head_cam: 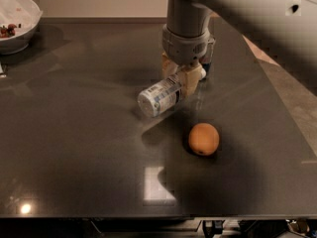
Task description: Move blue plastic bottle near redbull can
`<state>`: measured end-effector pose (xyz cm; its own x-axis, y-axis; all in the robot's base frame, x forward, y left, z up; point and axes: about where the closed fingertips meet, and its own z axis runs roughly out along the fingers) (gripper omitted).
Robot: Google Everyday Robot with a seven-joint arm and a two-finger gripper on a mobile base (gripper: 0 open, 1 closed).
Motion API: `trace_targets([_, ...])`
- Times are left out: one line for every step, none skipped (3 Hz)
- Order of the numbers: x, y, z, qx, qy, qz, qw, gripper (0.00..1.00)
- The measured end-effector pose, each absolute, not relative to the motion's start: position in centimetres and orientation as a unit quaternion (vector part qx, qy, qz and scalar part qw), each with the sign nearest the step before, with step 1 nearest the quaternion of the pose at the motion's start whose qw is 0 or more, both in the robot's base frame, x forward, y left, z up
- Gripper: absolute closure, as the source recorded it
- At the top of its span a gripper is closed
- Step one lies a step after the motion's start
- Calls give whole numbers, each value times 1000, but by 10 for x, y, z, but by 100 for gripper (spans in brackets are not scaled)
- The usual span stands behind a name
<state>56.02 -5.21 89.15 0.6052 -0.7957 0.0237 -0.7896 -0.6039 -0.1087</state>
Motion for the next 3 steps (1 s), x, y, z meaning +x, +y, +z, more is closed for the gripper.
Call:
trace_targets([572,-93,892,-866,497,-32,37,100])
trace_targets([586,-127,890,-839,542,-31,35,100])
trace_targets([604,-162,883,-807,589,-32,33,100])
